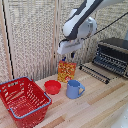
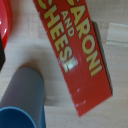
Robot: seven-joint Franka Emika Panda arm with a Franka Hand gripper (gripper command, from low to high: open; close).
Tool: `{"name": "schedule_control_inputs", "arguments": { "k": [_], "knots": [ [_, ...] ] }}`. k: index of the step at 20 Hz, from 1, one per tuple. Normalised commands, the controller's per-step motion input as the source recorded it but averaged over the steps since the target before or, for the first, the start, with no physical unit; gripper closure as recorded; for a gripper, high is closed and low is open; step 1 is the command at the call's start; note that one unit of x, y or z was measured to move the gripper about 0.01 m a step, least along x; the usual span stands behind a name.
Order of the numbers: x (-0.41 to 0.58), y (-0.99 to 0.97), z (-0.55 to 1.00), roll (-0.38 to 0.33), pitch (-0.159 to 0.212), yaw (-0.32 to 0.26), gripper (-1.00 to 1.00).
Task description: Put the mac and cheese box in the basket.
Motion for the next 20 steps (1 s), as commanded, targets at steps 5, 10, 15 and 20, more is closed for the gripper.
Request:
{"name": "schedule_control_inputs", "arguments": {
  "k": [5,10,15,20],
  "knots": [
    [0.011,-0.1,-0.36,-0.017,-0.056,0.085,-1.0],
    [0.0,0.0,-0.16,0.0,0.0,-0.079,1.0],
    [-0.057,0.0,-0.06,0.0,-0.004,-0.105,1.0],
    [-0.133,0.04,0.0,0.0,-0.037,-0.172,1.0]
  ]
}}
